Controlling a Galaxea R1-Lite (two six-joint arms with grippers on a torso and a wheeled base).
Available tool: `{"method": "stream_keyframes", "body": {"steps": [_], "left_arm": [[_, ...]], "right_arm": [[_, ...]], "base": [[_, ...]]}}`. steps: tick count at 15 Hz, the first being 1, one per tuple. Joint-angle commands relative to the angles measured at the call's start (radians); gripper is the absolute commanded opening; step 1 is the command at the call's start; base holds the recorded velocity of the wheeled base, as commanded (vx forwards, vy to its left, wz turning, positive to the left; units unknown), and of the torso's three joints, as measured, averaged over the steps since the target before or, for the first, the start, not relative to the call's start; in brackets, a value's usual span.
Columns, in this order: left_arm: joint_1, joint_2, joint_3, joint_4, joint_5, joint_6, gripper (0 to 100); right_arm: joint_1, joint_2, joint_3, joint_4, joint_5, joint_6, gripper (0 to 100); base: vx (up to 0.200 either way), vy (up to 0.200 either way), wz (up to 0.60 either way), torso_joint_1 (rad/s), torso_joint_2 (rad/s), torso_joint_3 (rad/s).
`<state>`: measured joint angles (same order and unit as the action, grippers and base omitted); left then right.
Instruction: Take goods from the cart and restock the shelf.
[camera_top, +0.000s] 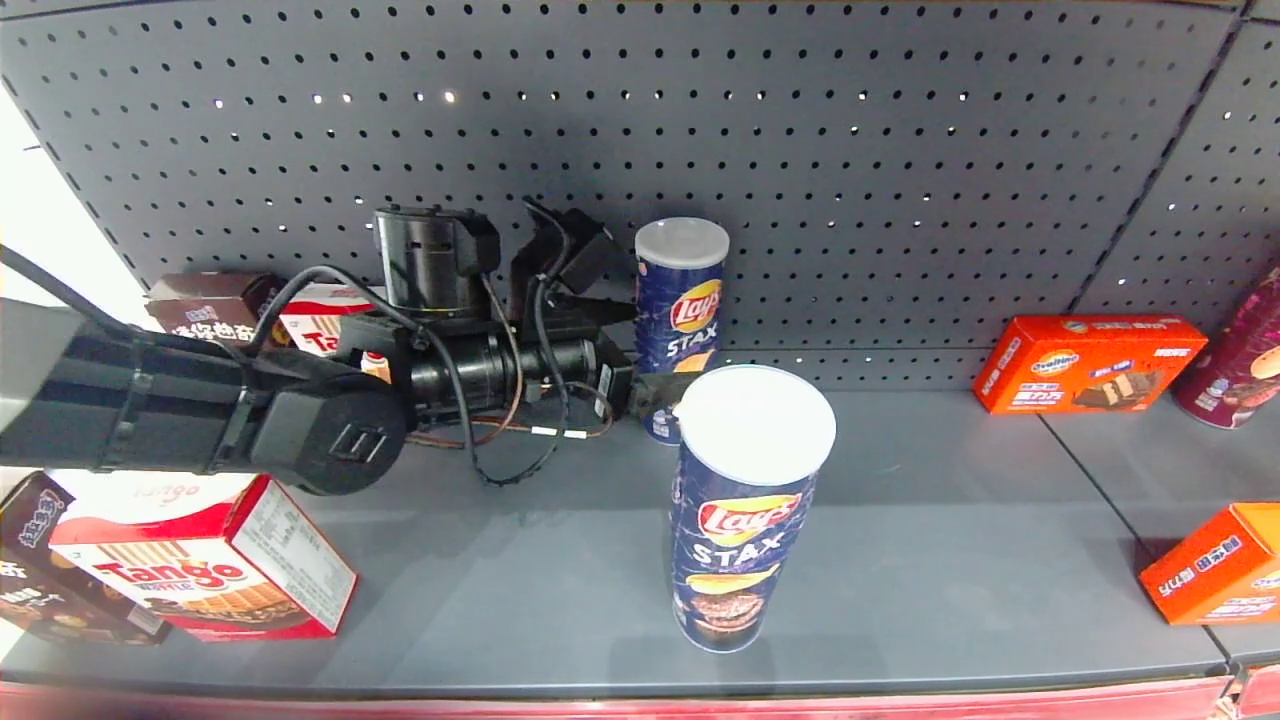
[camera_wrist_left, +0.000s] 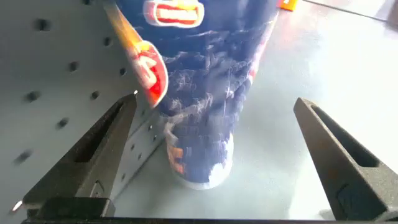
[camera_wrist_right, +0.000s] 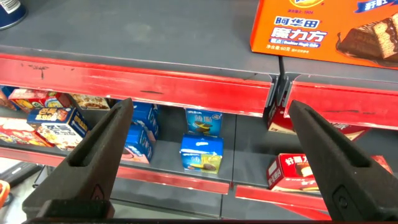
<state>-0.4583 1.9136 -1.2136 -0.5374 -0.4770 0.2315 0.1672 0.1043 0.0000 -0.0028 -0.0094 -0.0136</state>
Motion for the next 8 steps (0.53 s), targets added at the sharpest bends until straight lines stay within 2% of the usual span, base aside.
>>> {"method": "stream_keyframes", "body": {"steps": [1,4,5,8], "left_arm": [[0.003,-0.094,0.054,0.001,0.011,0.000,100],[0.003,-0.180,0.115,0.008,0.075,0.003,100],[-0.003,-0.216,0.138,0.017,0.136,0.003,100],[0.004,-0.263,0.172,0.077,0.153,0.005,100]], "right_arm": [[0.000,0.002,0.000,0.000,0.000,0.000,100],[0.000,0.002,0.000,0.000,0.000,0.000,100],[0.000,0.002,0.000,0.000,0.000,0.000,100],[0.000,0.002,0.000,0.000,0.000,0.000,100]], "base": [[0.000,0.000,0.00,0.000,0.00,0.000],[0.000,0.000,0.00,0.000,0.00,0.000],[0.000,0.000,0.00,0.000,0.00,0.000],[0.000,0.000,0.00,0.000,0.00,0.000]]}}
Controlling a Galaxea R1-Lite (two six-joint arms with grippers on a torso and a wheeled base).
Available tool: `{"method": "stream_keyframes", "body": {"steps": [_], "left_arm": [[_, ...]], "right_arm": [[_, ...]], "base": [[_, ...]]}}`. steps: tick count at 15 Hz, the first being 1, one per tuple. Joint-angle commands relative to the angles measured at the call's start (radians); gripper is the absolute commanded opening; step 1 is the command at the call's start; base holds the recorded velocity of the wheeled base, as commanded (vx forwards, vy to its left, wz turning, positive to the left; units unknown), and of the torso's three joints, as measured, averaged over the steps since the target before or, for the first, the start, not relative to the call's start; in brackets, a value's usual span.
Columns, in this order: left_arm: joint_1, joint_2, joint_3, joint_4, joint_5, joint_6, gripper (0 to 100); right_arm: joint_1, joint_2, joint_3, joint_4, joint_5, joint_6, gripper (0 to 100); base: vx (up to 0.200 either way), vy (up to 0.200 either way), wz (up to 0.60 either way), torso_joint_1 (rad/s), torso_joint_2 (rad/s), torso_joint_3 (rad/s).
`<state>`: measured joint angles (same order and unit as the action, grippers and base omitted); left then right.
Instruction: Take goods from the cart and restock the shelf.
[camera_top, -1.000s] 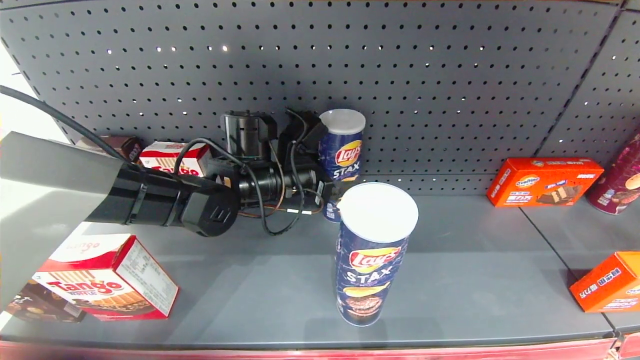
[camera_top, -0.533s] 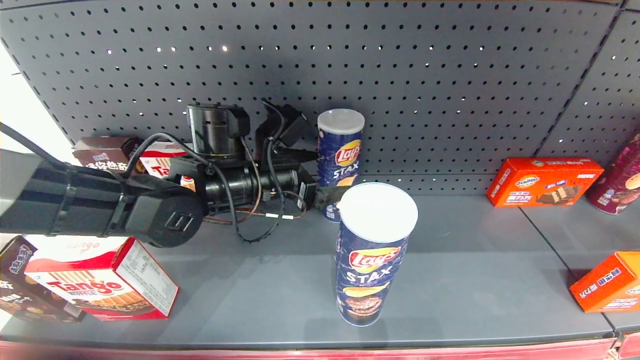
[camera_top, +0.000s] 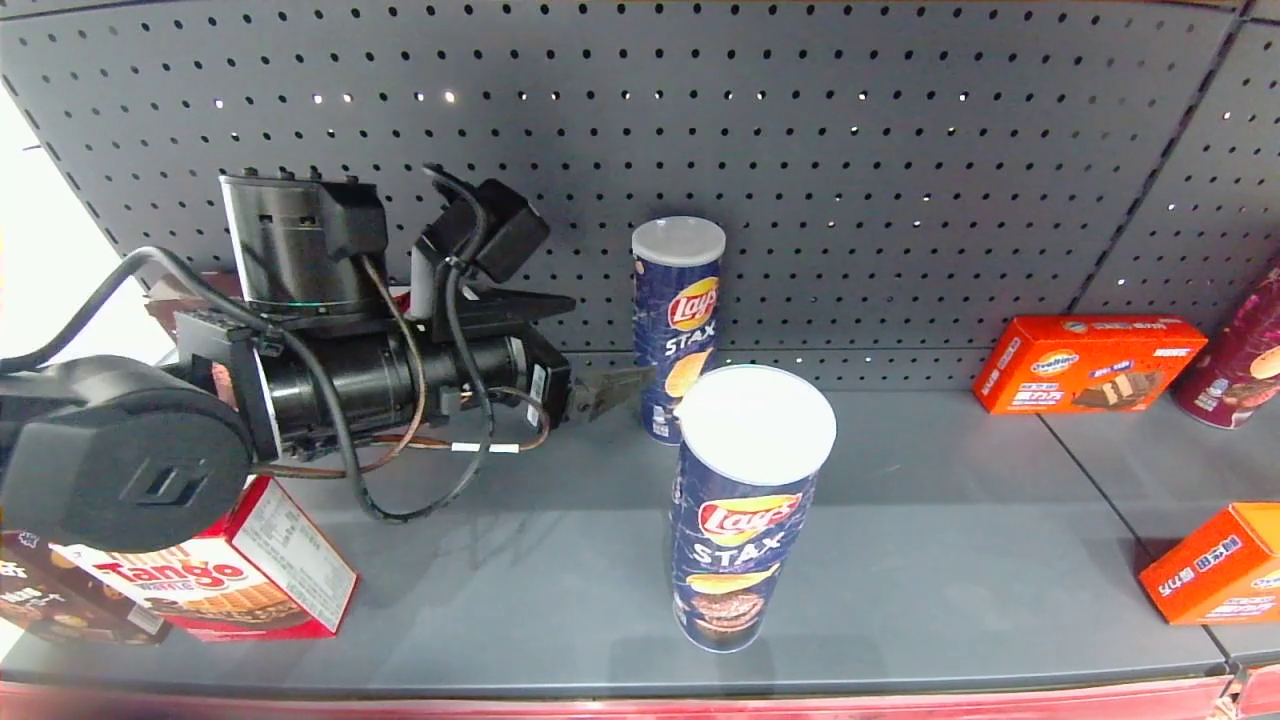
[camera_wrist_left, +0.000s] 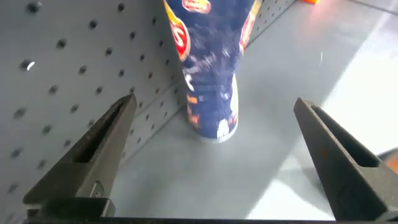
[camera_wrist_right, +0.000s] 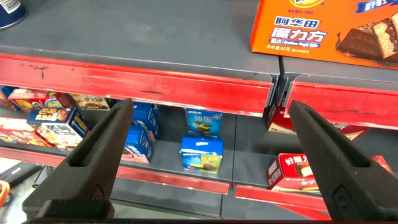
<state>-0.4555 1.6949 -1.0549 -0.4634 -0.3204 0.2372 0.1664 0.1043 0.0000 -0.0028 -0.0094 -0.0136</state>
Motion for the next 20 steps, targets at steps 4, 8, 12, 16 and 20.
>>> {"method": "stream_keyframes", "body": {"steps": [4,8,12,16,20], "left_arm": [[0.001,-0.023,0.012,0.048,0.222,0.105,100],[-0.011,0.037,-0.011,0.043,0.273,0.159,100],[-0.014,0.086,-0.066,0.043,0.276,0.155,100],[-0.012,0.134,-0.134,0.045,0.276,0.155,100],[-0.012,0.173,-0.177,0.045,0.277,0.155,100]], "right_arm": [[0.001,0.002,0.000,0.000,0.000,0.000,100],[0.001,0.002,0.000,0.000,0.000,0.000,100],[0.001,0.002,0.000,0.000,0.000,0.000,100],[0.001,0.002,0.000,0.000,0.000,0.000,100],[0.001,0.002,0.000,0.000,0.000,0.000,100]], "base": [[0.000,0.000,0.00,0.000,0.00,0.000],[0.000,0.000,0.00,0.000,0.00,0.000],[0.000,0.000,0.00,0.000,0.00,0.000],[0.000,0.000,0.00,0.000,0.00,0.000],[0.000,0.000,0.00,0.000,0.00,0.000]]}}
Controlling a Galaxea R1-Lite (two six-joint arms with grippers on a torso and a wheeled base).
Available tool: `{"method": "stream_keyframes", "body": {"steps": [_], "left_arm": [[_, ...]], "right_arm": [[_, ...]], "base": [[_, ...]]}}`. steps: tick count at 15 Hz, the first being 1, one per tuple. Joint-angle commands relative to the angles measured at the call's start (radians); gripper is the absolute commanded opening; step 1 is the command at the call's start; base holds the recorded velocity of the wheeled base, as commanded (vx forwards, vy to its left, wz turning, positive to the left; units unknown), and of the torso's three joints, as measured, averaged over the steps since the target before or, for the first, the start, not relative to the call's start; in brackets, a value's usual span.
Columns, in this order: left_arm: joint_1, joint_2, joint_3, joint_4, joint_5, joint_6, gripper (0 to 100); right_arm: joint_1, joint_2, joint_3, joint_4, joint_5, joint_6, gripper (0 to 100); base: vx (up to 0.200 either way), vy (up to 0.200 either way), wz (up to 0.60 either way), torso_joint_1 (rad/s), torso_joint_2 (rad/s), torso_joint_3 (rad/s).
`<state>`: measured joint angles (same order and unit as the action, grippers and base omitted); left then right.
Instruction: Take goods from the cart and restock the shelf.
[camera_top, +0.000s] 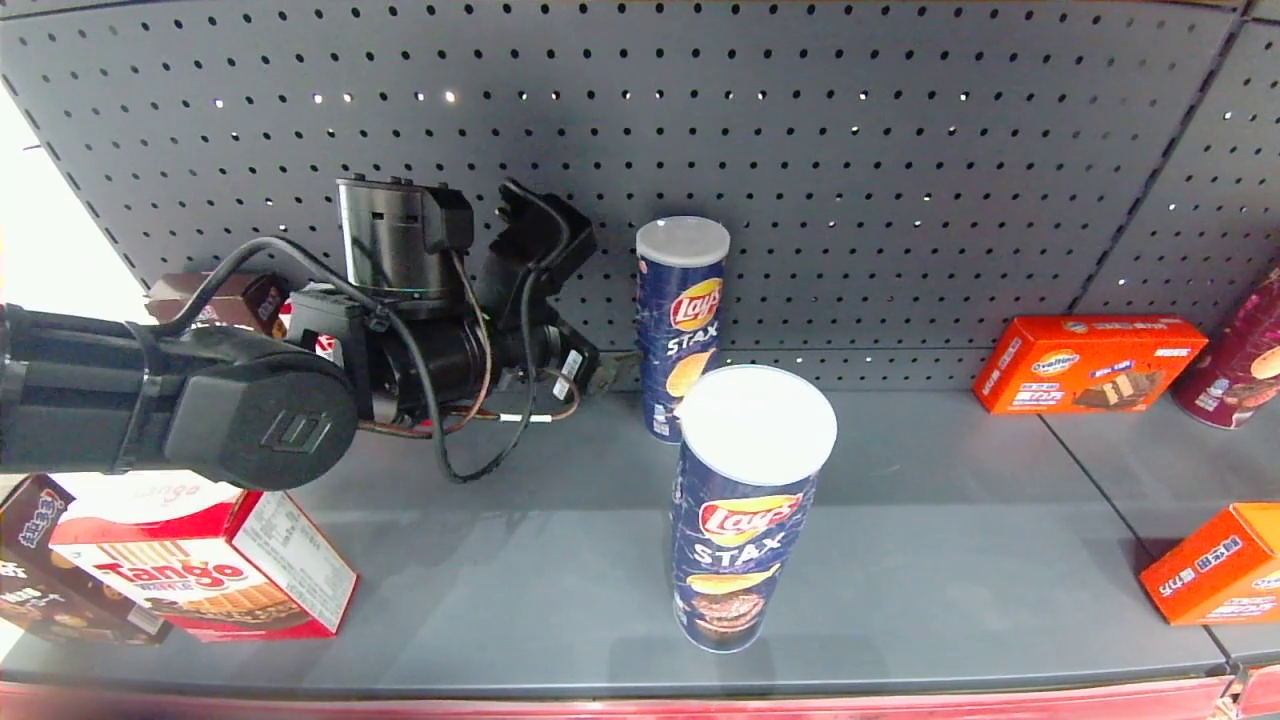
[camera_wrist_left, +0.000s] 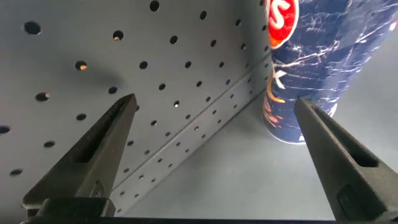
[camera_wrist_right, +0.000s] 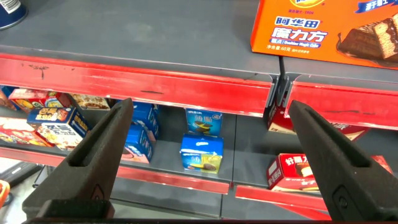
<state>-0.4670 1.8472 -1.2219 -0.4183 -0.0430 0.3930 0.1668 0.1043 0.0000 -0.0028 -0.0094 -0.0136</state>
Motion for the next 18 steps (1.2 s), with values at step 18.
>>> {"method": "stream_keyframes", "body": {"steps": [18], "left_arm": [[0.014,0.056,-0.056,-0.002,0.072,-0.005,100]], "right_arm": [[0.000,0.002,0.000,0.000,0.000,0.000,100]], "base": [[0.000,0.000,0.00,0.000,0.00,0.000]]}}
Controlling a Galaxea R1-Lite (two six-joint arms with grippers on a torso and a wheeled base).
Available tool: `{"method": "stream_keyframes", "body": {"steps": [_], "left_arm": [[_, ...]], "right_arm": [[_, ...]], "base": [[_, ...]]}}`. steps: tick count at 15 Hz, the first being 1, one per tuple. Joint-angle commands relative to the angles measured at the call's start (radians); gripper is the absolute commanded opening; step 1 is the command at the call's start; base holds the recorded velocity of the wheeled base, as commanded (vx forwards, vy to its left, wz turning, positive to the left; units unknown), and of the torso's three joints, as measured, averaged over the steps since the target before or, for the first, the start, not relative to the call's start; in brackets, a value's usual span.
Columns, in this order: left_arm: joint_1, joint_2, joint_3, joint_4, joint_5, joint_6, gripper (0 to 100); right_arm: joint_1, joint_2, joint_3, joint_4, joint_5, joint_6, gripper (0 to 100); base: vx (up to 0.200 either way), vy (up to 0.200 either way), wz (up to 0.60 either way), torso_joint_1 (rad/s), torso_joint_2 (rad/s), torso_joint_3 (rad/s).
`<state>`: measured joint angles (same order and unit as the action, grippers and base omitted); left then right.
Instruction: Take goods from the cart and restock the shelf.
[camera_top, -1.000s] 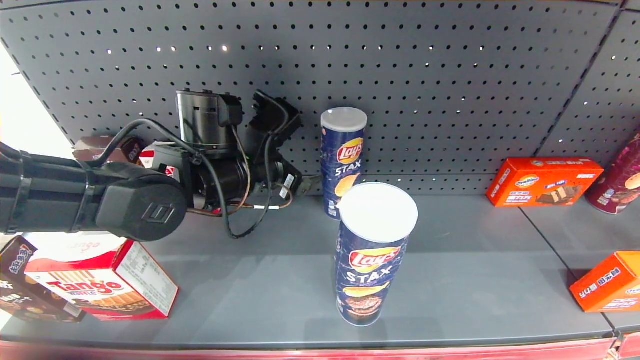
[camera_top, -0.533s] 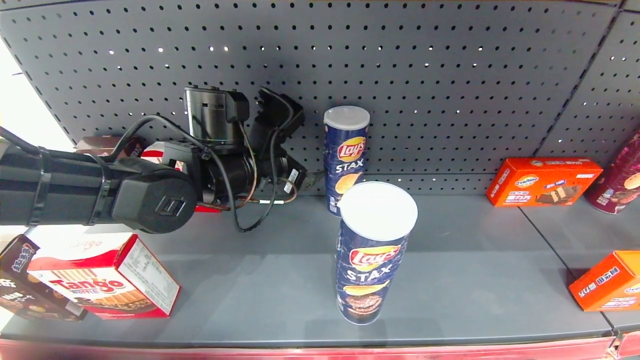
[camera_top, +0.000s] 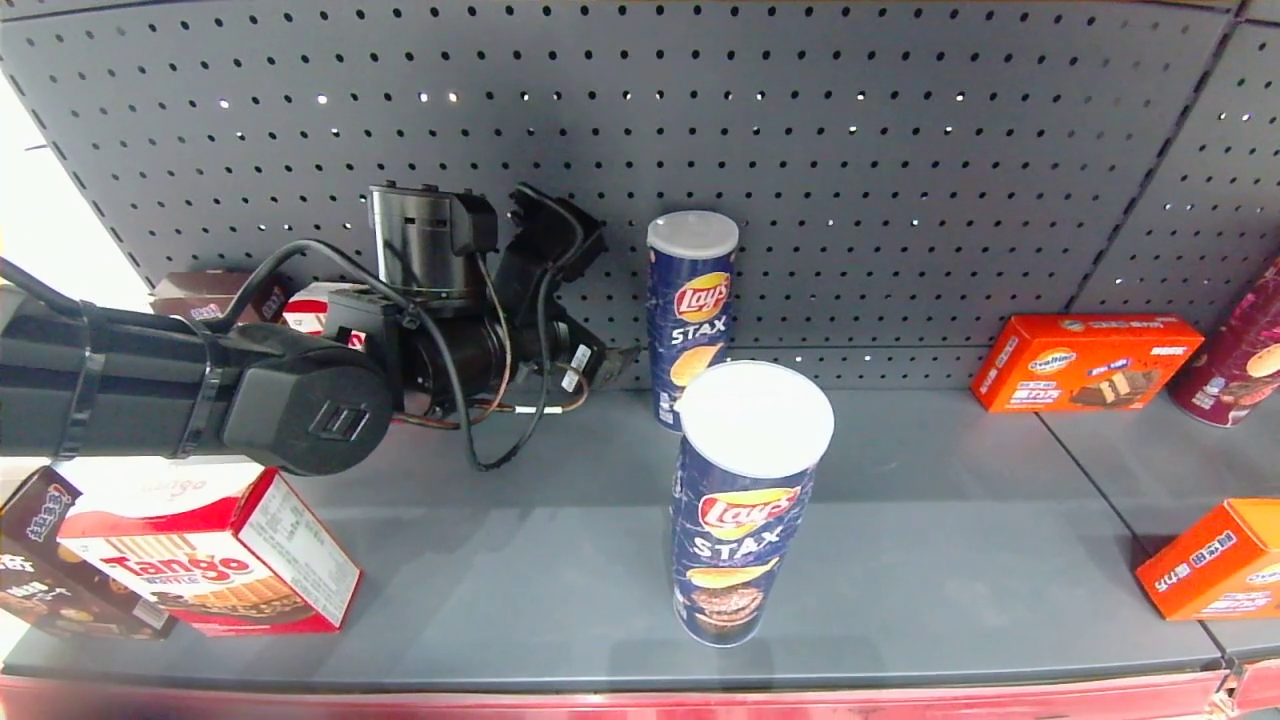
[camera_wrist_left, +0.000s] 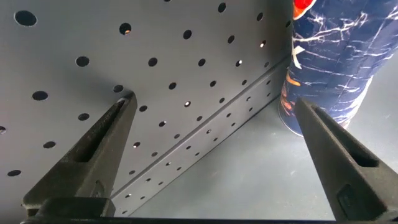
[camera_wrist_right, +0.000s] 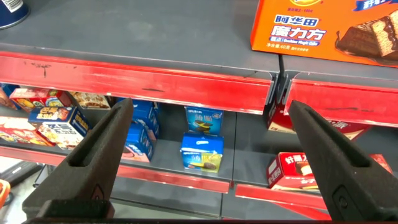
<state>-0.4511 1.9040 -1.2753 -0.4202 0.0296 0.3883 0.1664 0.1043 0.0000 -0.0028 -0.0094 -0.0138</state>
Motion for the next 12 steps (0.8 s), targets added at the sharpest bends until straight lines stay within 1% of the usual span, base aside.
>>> {"method": "stream_keyframes", "body": {"steps": [1,12], "left_arm": [[-0.003,0.003,-0.010,0.001,0.003,0.000,100],[-0.017,0.035,-0.024,0.000,0.003,-0.002,100]], "right_arm": [[0.001,0.002,0.000,0.000,0.000,0.000,100],[0.001,0.002,0.000,0.000,0.000,0.000,100]], "base": [[0.000,0.000,0.00,0.000,0.00,0.000],[0.000,0.000,0.00,0.000,0.00,0.000]]}}
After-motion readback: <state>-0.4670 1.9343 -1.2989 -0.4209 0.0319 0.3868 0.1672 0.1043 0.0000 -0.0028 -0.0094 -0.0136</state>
